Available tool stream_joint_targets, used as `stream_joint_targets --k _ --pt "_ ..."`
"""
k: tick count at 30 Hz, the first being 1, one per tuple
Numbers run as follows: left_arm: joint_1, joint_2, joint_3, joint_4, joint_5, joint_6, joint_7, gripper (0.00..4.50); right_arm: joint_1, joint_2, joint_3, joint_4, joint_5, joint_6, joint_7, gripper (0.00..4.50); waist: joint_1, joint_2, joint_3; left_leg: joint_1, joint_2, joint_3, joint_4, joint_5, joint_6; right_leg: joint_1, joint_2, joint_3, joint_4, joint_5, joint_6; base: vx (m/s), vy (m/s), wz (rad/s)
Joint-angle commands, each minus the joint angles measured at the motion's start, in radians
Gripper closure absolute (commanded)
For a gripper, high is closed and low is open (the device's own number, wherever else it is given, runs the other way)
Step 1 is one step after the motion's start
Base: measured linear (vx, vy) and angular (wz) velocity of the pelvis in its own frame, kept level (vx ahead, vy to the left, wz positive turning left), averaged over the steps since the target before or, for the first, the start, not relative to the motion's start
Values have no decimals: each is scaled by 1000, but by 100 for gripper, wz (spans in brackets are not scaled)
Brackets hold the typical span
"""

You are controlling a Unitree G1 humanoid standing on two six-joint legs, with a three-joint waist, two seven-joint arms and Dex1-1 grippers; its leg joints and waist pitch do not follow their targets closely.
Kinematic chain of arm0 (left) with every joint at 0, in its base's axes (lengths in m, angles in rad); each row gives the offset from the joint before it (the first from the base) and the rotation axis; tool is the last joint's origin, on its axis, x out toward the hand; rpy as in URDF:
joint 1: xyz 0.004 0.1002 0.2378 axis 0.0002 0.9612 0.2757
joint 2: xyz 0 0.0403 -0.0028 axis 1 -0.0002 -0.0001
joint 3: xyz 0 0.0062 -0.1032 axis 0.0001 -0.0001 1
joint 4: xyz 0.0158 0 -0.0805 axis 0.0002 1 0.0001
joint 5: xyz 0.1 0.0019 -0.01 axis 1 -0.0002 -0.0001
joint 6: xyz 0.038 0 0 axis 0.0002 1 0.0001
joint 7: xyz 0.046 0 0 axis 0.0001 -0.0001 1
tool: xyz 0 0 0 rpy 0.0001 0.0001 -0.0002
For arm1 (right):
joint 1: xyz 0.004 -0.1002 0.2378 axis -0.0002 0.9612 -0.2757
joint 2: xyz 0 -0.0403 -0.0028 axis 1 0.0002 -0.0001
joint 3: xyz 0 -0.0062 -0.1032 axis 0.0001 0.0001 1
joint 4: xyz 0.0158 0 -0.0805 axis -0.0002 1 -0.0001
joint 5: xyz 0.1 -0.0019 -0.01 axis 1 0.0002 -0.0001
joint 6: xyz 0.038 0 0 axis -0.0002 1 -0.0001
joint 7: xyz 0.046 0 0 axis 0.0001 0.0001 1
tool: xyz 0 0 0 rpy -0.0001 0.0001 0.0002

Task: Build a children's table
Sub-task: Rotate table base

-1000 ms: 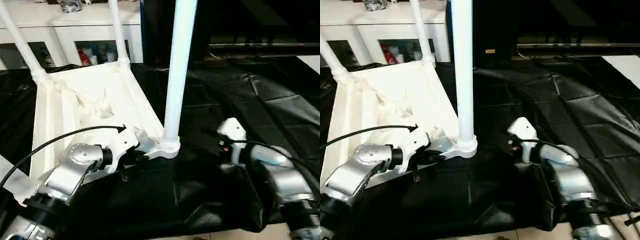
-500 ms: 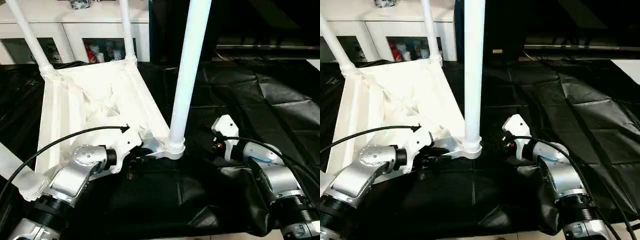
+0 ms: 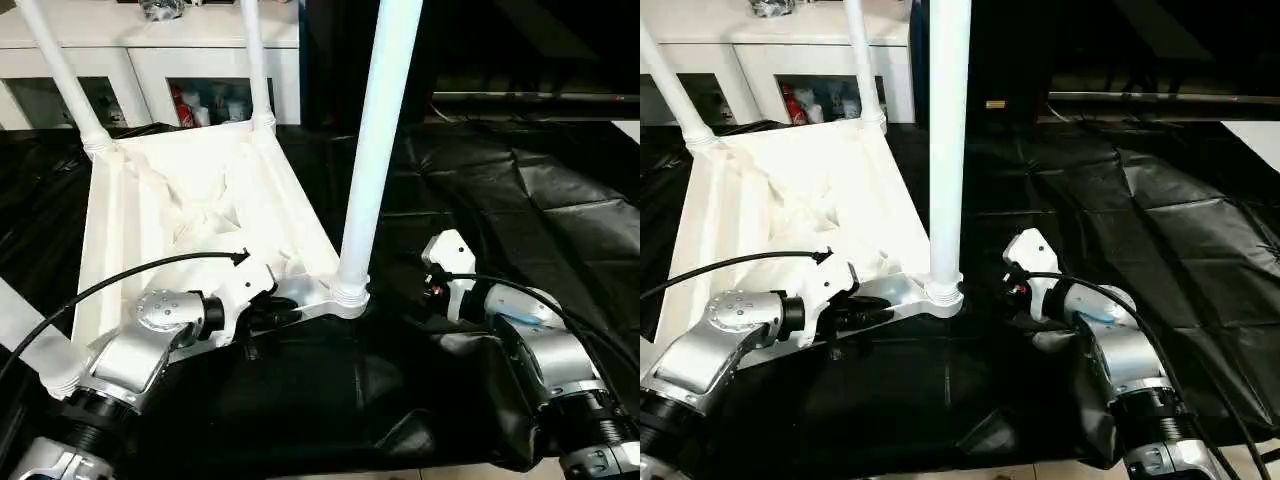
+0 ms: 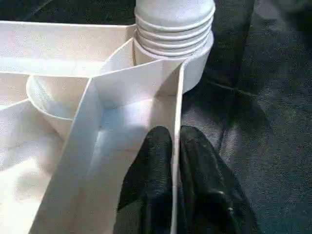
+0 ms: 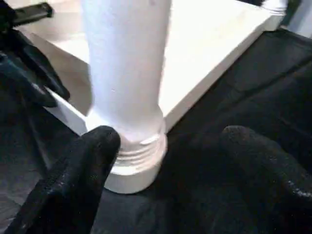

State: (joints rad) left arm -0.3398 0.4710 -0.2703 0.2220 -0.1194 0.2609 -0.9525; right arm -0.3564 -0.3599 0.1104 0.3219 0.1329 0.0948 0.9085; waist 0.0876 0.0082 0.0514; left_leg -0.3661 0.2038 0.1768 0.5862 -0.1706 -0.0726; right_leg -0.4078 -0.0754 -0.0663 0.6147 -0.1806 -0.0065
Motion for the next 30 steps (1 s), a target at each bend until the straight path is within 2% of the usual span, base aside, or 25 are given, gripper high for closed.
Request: stream_joint_targets --k 1,5,8,12,15,17,19,20,24,25,26,27,30 --pt "0 -7 -4 29 -3 8 0 436 -19 -3 11 -11 22 -11 27 63 2 -7 -57 9 21 -6 -72 -294 15 43 -57 44 -90 -353 -152 0 0 0" --pt "-2 -6 -21 36 15 4 -7 444 -24 -4 17 -4 26 -6 44 63 2 -8 -59 6 21 -8 -73 -283 15 46 -58 44 -87 -336 -152 0 0 0" --pt "1 13 -55 44 56 -2 -20 444 -32 -1 20 11 12 -21 36 63 3 -8 -60 8 22 -7 -72 -272 17 44 -58 45 -87 -314 -160 0 0 0" --pt "-2 11 -57 52 66 0 -15 444 -38 -2 20 19 10 -30 37 63 3 -7 -61 8 22 -6 -70 -260 16 46 -57 45 -81 -282 -173 0 0 0" --pt "-10 1 -48 64 62 13 -2 444 -40 -3 23 24 11 -33 38 63 3 -7 -59 10 21 -5 -71 -278 14 45 -58 45 -86 -314 -167 0 0 0" --pt "-13 -3 -43 69 61 21 3 391 -39 -3 23 25 10 -34 38 63 2 -8 -59 9 21 -6 -72 -284 12 46 -58 44 -86 -325 -163 0 0 0" --pt "-18 -9 -36 75 55 25 7 391 -38 -3 23 25 10 -35 38 63 3 -8 -58 10 22 -7 -73 -297 9 45 -58 44 -89 -346 -157 0 0 0" --pt "-22 -11 -34 79 54 22 5 369 -38 -2 23 26 10 -37 38 63 3 -8 -56 12 21 -7 -73 -310 9 43 -59 43 -93 -372 -151 0 0 0" --pt "-28 -11 -39 87 69 11 15 369 -39 -2 24 31 8 -42 37 63 1 -9 -54 13 19 -10 -74 -333 5 41 -60 42 -101 -448 -122 0 0 0" --pt "-28 -11 -41 87 69 11 12 369 -39 -2 24 31 7 -43 37 63 1 -8 -54 13 20 -10 -75 -335 4 40 -60 41 -102 -455 -119 0 0 0" --pt "-28 -10 -42 84 63 33 2 336 -38 -2 24 31 7 -44 36 63 0 -8 -53 15 19 -10 -75 -341 3 39 -60 41 -104 -466 -115 0 0 0" --pt "-26 -8 -43 78 56 57 -9 332 -38 -3 25 31 6 -44 36 63 -1 -8 -54 14 20 -11 -75 -342 2 39 -60 41 -103 -465 -115 0 0 0" --pt "-28 -12 -38 81 73 31 21 328 -36 -4 25 30 4 -47 34 63 -1 -8 -55 13 20 -12 -75 -342 4 39 -59 41 -103 -456 -117 0 0 0"
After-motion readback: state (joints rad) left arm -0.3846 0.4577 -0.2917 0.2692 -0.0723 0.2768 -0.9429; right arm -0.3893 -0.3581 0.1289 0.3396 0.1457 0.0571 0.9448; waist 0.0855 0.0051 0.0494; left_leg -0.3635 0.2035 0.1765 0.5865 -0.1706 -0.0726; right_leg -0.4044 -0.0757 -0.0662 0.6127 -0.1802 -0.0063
